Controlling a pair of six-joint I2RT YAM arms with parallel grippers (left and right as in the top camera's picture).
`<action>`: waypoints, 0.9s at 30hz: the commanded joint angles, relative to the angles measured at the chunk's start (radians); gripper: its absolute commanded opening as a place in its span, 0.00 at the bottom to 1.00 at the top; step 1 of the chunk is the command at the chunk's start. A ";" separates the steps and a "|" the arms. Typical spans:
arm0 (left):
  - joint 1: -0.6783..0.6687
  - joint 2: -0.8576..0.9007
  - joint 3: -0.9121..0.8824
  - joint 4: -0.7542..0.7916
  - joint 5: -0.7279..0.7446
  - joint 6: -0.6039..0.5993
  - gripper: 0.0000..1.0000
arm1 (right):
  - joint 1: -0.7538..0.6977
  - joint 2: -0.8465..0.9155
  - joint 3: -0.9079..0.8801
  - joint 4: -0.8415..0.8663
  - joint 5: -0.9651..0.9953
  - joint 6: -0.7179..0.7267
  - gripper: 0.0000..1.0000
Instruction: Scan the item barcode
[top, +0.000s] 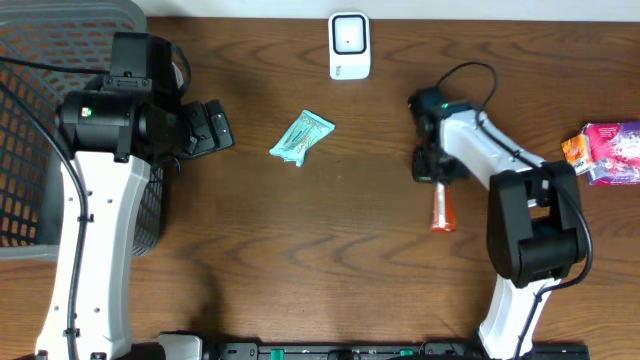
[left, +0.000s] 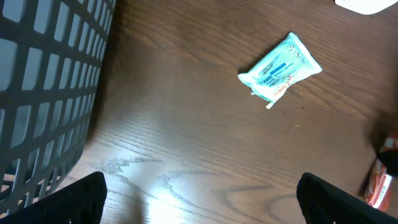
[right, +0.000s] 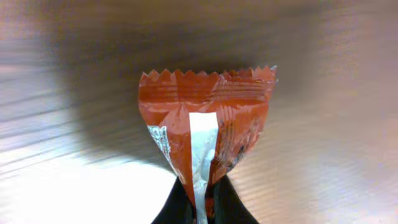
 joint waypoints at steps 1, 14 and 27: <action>0.003 -0.003 0.001 -0.004 -0.010 -0.009 0.98 | -0.023 0.035 0.096 -0.004 -0.511 -0.134 0.01; 0.003 -0.003 0.001 -0.004 -0.010 -0.009 0.97 | -0.128 0.108 -0.029 0.345 -1.358 -0.148 0.01; 0.003 -0.003 0.001 -0.004 -0.009 -0.009 0.98 | -0.306 0.115 -0.060 0.249 -0.992 -0.101 0.40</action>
